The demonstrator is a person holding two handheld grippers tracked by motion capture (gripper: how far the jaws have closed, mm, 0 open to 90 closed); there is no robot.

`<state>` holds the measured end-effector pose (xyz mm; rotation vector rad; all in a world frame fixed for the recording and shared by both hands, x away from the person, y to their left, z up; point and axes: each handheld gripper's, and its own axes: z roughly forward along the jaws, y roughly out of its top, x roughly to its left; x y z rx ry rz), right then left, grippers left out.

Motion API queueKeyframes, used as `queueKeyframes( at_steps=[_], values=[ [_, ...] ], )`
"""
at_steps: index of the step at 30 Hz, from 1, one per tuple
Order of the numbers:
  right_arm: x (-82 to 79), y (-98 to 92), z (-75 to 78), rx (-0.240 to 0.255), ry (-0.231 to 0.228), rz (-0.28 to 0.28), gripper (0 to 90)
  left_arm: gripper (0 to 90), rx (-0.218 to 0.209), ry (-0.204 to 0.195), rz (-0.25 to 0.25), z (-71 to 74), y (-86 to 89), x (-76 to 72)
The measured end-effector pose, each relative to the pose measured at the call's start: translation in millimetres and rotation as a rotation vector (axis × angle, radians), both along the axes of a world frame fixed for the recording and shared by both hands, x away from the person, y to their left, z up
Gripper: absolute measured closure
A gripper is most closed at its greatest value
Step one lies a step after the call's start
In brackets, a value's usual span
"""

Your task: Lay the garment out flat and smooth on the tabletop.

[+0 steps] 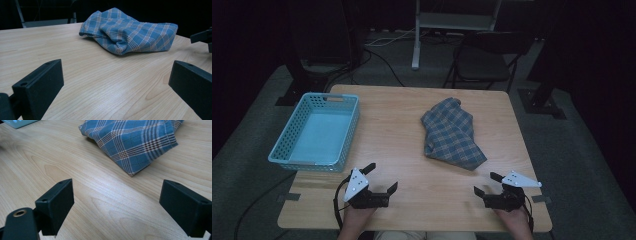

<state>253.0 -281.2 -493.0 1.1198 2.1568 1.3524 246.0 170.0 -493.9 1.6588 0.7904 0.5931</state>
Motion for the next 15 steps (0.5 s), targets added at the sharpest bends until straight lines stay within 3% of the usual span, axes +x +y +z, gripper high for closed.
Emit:
queueKeyframes(
  at_steps=[15],
  values=[
    [0.2, 2.1, -0.6, -0.024, 0.008, 0.005, 11.9, 0.3, -0.007, 0.004, 0.005, -0.1, 1.2, 0.2]
  ],
)
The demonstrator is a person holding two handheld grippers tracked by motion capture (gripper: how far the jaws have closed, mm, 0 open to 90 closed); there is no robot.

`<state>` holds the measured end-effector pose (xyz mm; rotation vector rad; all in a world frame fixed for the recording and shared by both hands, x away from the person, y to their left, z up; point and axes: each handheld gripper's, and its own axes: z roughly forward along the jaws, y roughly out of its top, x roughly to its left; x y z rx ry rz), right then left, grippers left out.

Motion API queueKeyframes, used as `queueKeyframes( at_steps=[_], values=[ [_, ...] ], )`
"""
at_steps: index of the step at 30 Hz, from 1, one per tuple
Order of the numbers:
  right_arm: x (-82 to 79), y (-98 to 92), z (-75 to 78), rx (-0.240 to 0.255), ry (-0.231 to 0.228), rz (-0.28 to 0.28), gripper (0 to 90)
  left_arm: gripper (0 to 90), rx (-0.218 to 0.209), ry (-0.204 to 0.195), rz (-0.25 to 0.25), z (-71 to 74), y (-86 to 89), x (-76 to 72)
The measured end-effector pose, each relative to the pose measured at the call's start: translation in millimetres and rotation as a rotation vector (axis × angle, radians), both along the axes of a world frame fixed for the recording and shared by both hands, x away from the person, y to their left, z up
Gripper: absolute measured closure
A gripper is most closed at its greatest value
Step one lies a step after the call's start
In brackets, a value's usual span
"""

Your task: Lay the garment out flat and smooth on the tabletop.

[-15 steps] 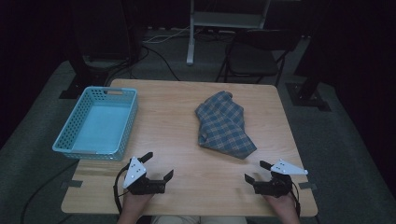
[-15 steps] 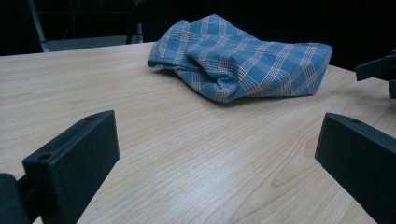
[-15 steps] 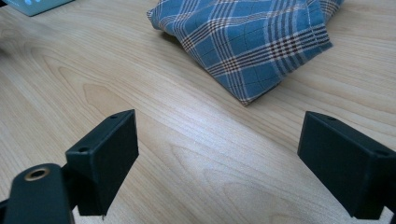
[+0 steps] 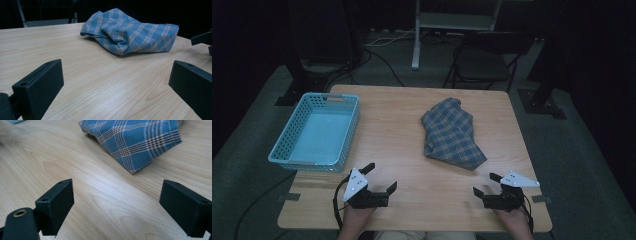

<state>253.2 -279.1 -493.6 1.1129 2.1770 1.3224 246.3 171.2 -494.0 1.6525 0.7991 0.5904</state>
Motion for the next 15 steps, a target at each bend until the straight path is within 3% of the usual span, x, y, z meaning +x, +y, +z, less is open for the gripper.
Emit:
queueKeyframes(
  at_steps=[9, 15],
  values=[
    [0.0, -2.5, 1.9, 0.016, 0.011, -0.014, 13.5, 0.3, 0.017, -0.014, -0.012, 0.1, -2.2, -1.3],
    [-3.5, 2.5, 4.4, 0.021, 0.045, 0.027, 13.6, 0.3, 0.016, -0.015, -0.019, 0.1, -2.3, -1.2]
  ],
)
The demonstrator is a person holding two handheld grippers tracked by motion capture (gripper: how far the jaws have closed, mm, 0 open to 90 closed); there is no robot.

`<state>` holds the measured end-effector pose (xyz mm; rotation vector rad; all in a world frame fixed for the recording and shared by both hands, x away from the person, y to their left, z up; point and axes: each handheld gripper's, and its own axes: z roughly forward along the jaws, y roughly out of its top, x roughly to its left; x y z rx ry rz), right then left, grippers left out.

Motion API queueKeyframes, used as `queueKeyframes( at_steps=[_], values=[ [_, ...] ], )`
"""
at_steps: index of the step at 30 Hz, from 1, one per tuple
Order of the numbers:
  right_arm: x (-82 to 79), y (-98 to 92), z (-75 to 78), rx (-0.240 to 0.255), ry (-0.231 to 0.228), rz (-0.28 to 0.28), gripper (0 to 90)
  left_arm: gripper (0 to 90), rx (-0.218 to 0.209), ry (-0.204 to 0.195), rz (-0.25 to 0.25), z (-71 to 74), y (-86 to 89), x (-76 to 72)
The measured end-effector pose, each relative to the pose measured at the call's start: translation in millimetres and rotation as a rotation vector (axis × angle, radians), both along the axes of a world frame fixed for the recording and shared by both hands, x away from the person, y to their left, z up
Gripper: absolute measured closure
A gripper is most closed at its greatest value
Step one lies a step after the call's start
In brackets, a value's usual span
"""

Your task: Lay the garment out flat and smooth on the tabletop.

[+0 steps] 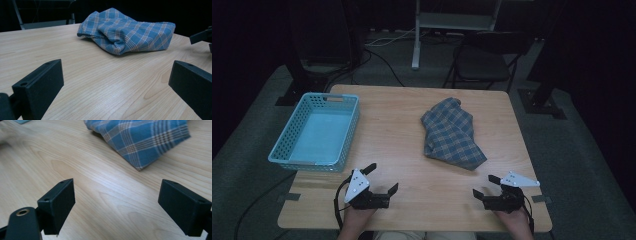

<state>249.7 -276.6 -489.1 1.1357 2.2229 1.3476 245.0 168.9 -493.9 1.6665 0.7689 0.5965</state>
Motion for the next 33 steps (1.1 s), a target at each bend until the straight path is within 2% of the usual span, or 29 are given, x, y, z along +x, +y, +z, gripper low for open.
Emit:
queueKeyframes(
  at_steps=[2, 9, 11, 15, 17, 23, 24, 28, 30, 31, 33],
  values=[
    [0.3, 2.5, 3.9, 0.005, -0.004, 0.011, 13.6, 0.3, -0.004, 0.003, 0.001, 0.0, 0.3, 0.2],
    [5.6, 4.9, 25.0, 0.013, -0.058, 0.024, 14.5, 0.3, -0.014, 0.013, -0.003, 0.0, 0.9, 1.2],
    [11.7, 5.2, 33.9, 0.030, -0.070, 0.029, 14.5, 0.3, -0.015, 0.014, -0.003, 0.0, 1.1, 1.3],
    [29.3, 10.2, 51.0, 0.028, -0.104, 0.027, 14.5, 0.3, -0.015, 0.014, -0.002, 0.0, 1.0, 1.2],
    [33.3, 11.0, 53.1, 0.027, -0.105, 0.028, 14.6, 0.3, -0.015, 0.014, -0.001, 0.0, 1.1, 1.2],
    [78.4, 18.9, 71.5, 0.020, -0.100, 0.024, 20.3, 0.3, -0.015, 0.013, -0.004, 0.0, 1.1, 1.3],
    [78.4, 18.9, 71.5, 0.020, -0.100, 0.024, 20.3, 0.3, -0.016, 0.015, -0.004, 0.0, 1.2, 1.3],
    [104.8, 27.3, 73.5, -0.008, -0.081, 0.015, 23.9, 0.3, -0.018, 0.015, -0.005, 0.0, 1.5, 1.5],
    [110.5, 29.8, 73.1, -0.014, -0.070, 0.016, 24.0, 0.3, -0.018, 0.015, -0.004, 0.0, 1.6, 1.4],
    [121.2, 36.2, 72.8, -0.038, -0.057, 0.019, 25.9, 0.3, -0.021, 0.015, -0.006, -0.1, 1.4, 1.6],
    [131.2, 40.3, 71.8, -0.053, -0.044, 0.025, 28.0, 0.3, -0.022, 0.018, -0.005, -0.1, 1.5, 1.6]
  ],
)
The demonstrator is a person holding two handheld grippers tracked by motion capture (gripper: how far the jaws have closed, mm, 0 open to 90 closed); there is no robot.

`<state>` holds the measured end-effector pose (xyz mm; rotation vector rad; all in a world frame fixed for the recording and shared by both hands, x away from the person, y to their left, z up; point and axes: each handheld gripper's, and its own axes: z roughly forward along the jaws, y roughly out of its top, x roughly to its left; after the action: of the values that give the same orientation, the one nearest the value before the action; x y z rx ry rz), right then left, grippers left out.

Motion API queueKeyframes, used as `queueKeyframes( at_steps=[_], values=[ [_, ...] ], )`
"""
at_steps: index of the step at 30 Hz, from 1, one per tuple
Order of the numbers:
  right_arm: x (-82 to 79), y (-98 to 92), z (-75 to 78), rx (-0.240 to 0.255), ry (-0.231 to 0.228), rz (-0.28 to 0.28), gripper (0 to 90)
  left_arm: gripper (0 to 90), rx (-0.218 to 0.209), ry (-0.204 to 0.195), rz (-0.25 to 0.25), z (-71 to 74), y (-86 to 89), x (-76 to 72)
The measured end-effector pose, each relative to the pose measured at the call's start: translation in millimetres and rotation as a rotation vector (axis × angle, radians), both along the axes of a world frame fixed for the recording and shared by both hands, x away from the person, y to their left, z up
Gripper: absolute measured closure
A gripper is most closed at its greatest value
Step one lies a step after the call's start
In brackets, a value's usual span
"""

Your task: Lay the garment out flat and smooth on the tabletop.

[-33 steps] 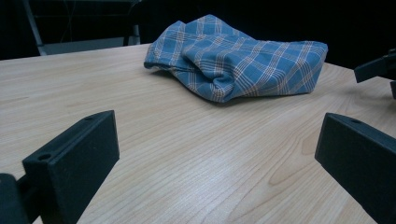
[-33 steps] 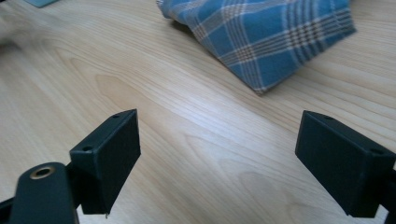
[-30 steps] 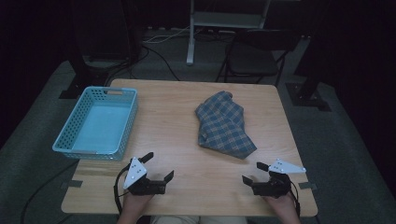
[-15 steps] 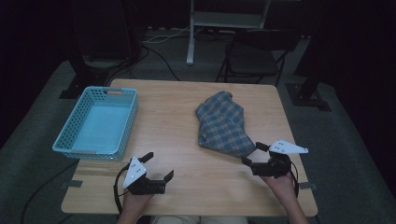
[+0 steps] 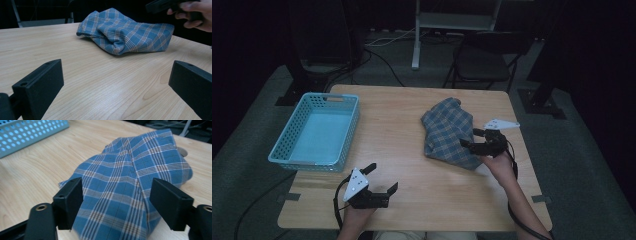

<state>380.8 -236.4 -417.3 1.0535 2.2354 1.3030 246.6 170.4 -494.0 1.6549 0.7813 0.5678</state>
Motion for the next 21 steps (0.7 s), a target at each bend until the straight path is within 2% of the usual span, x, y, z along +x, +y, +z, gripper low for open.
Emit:
queueKeyframes(
  at_steps=[7, 12, 17, 21],
  values=[
    [32.3, 8.5, -14.2, -0.038, 0.069, -0.021, 32.3, 0.3, -0.008, 0.005, -0.006, 0.0, 0.7, 0.6],
    [42.7, 14.0, -29.5, -0.060, 0.112, -0.019, 35.4, 0.3, -0.014, 0.008, -0.005, -0.1, 1.2, 0.8],
    [41.5, 20.0, -33.0, -0.080, 0.118, -0.011, 49.7, 0.3, -0.013, 0.008, -0.005, -0.1, 1.4, 0.9],
    [42.3, 22.3, -34.4, -0.118, 0.117, -0.024, 64.5, 0.3, -0.013, 0.010, -0.005, 0.0, 1.5, 1.0]
  ],
)
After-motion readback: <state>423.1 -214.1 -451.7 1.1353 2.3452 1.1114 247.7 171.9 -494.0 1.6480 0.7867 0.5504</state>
